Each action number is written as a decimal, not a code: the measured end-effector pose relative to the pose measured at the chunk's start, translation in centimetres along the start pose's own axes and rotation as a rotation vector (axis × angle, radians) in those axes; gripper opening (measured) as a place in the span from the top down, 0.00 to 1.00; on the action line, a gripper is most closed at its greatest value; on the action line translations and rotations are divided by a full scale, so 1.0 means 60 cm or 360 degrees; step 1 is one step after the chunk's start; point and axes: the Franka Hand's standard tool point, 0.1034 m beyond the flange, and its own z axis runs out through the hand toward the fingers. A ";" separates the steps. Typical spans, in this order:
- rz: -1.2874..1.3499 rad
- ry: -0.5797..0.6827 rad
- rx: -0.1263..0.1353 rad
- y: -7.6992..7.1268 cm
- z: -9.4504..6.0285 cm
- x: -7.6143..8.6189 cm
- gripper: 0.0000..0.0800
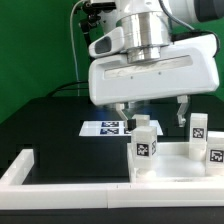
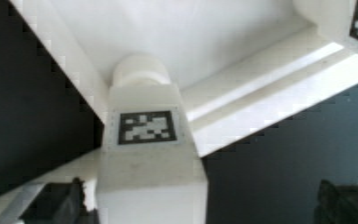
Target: Assemble square table
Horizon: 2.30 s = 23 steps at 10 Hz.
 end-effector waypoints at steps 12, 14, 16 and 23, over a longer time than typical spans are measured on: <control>0.0406 -0.0184 -0.0103 0.021 0.024 0.012 0.63; 0.0752 -0.0152 -0.0119 0.022 0.026 0.014 0.63; 0.1437 -0.0143 -0.0147 0.013 0.029 0.008 0.63; 0.1514 -0.0149 -0.0078 0.023 0.034 0.015 0.27</control>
Offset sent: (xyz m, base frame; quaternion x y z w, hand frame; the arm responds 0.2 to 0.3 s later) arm 0.0000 0.0000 0.0000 0.0000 0.0000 0.0000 1.0000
